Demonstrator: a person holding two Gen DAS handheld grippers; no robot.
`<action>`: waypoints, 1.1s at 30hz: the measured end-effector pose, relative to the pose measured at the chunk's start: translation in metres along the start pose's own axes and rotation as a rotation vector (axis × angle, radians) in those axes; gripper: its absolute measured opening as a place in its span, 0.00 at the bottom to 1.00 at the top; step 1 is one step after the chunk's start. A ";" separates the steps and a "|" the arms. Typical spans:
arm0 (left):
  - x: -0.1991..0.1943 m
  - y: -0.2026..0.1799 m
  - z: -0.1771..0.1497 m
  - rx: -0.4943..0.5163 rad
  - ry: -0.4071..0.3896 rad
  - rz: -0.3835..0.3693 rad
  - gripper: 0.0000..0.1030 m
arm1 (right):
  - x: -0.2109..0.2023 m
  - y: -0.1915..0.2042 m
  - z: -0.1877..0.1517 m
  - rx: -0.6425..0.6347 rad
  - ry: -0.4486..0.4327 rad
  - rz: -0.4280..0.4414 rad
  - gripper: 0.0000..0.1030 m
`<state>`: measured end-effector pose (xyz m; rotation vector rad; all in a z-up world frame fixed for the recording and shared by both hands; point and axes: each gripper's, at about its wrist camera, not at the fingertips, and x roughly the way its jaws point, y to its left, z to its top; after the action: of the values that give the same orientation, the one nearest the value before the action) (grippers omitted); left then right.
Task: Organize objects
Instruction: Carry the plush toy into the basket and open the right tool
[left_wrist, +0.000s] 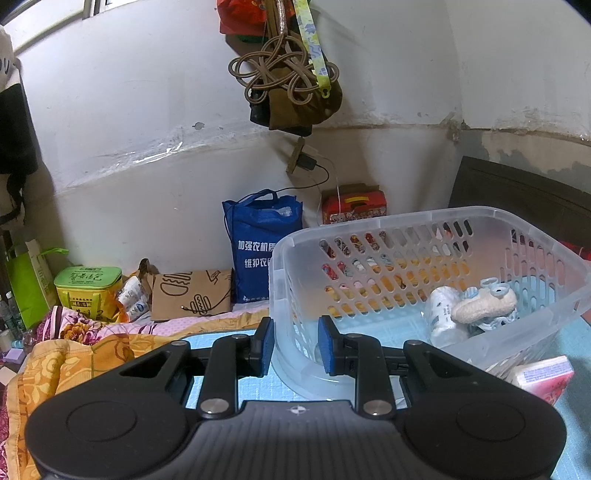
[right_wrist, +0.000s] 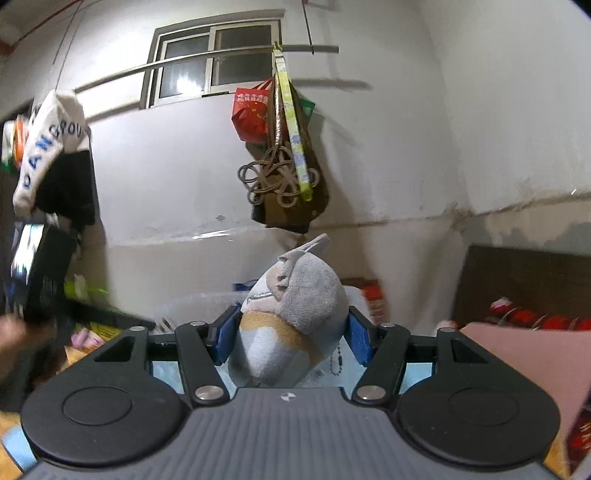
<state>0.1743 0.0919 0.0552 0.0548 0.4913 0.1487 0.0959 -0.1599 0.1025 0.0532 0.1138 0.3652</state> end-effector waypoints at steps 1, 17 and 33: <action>0.000 0.000 0.000 -0.002 0.000 -0.001 0.29 | 0.010 0.000 0.006 0.018 0.017 0.029 0.62; 0.000 0.000 0.002 -0.007 0.002 -0.001 0.29 | 0.162 0.035 0.019 -0.084 0.346 0.088 0.73; -0.001 0.001 0.003 -0.004 0.001 0.000 0.29 | 0.022 -0.002 -0.039 0.046 0.203 -0.047 1.00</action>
<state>0.1748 0.0930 0.0581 0.0511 0.4916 0.1496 0.1120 -0.1525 0.0610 0.0582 0.3235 0.3200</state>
